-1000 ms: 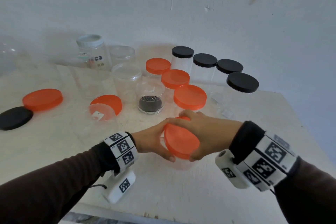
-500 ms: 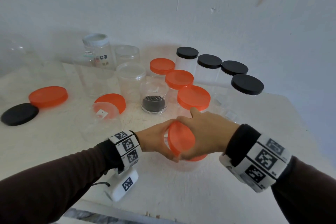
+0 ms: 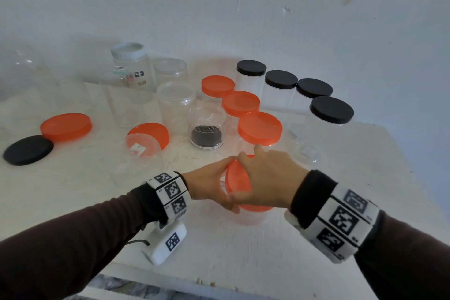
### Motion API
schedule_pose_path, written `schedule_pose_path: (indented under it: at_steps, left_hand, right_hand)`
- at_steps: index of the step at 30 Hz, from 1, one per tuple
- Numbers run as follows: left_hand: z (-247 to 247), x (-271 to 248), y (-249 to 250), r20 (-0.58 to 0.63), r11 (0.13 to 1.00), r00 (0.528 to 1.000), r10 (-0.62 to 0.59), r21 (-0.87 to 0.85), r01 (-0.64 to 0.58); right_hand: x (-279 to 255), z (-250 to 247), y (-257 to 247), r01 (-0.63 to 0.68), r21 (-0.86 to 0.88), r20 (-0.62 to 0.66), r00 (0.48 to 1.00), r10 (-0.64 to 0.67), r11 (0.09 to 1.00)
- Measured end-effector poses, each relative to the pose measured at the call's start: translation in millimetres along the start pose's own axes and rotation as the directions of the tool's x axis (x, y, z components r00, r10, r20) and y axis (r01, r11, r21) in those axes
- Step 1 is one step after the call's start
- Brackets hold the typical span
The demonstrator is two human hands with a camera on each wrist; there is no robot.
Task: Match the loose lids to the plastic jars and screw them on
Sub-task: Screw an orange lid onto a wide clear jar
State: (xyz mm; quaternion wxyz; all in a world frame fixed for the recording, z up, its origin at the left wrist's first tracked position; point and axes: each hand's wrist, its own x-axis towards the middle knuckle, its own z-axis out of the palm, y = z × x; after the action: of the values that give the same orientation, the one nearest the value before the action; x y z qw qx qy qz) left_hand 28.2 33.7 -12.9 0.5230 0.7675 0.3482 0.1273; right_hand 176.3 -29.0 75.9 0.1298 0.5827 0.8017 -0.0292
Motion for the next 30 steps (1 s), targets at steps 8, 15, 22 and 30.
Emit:
schedule_pose_path:
  at_steps: [8, 15, 22, 30]
  left_hand:
    - [1.4, 0.2, -0.7, -0.008, 1.000, 1.000, 0.009, 0.013, -0.008]
    - [0.5, -0.7, -1.0, -0.001, 1.000, 1.000, -0.008, -0.014, 0.008]
    - [1.3, -2.7, 0.4, -0.007, 1.000, 1.000, 0.011, -0.013, -0.011]
    - [0.0, -1.6, 0.2, 0.010, 1.000, 1.000, 0.007, -0.005, -0.007]
  right_hand:
    - [-2.3, -11.2, 20.2, 0.208, 0.130, 0.160, 0.960, -0.228, 0.969]
    - [-1.9, -4.9, 13.4, 0.085, 0.029, 0.122, 0.989, -0.088, 0.996]
    - [-2.6, -6.1, 13.6, 0.129, 0.093, 0.054, 0.989, -0.134, 0.987]
    - [-7.0, -4.8, 20.1, 0.191, 0.132, 0.185, 0.959, -0.214, 0.973]
